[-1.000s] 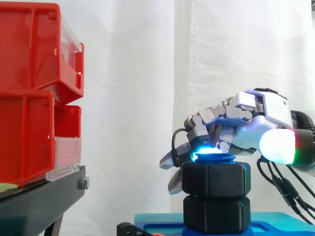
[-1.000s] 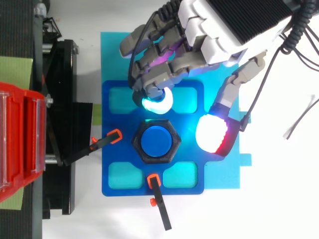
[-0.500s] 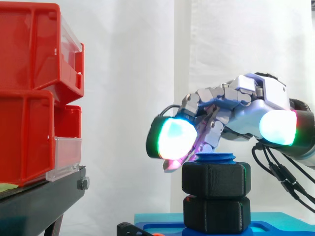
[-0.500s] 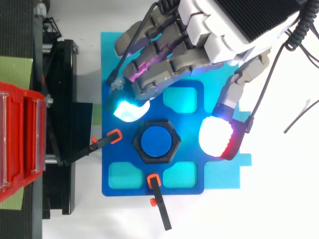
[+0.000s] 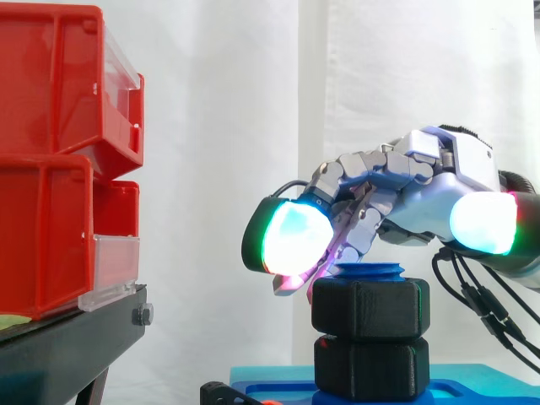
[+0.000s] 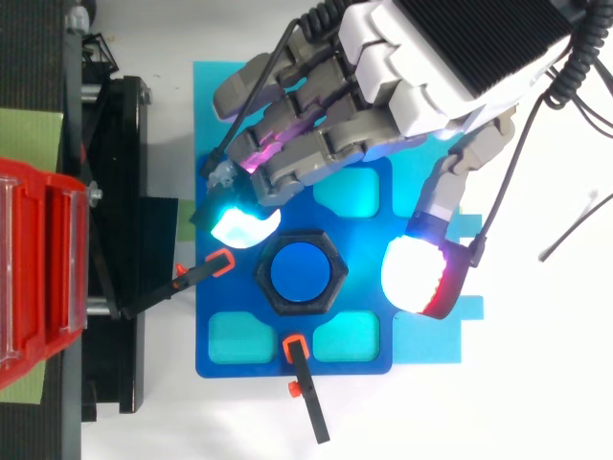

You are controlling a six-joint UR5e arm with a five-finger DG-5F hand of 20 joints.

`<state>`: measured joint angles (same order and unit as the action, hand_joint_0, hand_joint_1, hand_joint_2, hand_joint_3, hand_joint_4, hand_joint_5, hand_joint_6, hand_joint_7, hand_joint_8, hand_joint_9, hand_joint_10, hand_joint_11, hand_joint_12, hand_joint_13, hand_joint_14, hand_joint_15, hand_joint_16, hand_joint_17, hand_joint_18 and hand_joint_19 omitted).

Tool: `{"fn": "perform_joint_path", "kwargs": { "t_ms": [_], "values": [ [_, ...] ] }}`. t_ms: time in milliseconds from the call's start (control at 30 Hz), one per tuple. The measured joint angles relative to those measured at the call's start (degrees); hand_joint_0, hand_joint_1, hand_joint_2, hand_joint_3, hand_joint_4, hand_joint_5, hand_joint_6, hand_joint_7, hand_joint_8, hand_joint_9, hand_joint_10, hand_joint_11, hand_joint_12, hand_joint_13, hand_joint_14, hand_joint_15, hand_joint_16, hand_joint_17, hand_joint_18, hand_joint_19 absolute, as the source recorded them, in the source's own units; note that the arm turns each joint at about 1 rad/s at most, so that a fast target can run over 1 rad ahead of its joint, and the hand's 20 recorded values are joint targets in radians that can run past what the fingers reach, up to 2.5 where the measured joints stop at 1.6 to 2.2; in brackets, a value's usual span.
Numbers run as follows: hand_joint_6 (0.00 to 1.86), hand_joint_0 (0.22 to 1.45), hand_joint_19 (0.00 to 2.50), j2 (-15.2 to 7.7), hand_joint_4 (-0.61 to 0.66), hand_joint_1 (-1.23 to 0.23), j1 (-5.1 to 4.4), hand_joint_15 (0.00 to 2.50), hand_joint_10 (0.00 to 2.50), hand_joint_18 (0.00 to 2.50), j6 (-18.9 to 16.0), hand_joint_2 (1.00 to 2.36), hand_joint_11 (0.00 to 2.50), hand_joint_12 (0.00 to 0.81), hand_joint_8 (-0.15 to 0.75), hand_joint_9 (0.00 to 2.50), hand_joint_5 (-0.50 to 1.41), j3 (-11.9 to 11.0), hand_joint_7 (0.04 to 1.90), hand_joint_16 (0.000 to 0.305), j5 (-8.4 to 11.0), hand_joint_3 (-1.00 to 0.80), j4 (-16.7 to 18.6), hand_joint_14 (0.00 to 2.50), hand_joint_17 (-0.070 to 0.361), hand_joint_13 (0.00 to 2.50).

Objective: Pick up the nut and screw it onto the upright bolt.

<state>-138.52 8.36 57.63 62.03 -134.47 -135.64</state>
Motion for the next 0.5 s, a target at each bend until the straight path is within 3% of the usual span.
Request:
{"fn": "perform_joint_path", "kwargs": {
  "t_ms": [500],
  "values": [
    [0.5, 0.47, 0.0, -1.3, 0.27, -0.4, -0.1, 0.0, 0.0, 0.51, -1.0, 1.0, 0.0, 0.382, 0.31, 0.97, -0.1, 0.5, 0.63, 0.064, 0.17, -0.5, 3.0, 0.0, 0.145, 0.73]
  ]
}}
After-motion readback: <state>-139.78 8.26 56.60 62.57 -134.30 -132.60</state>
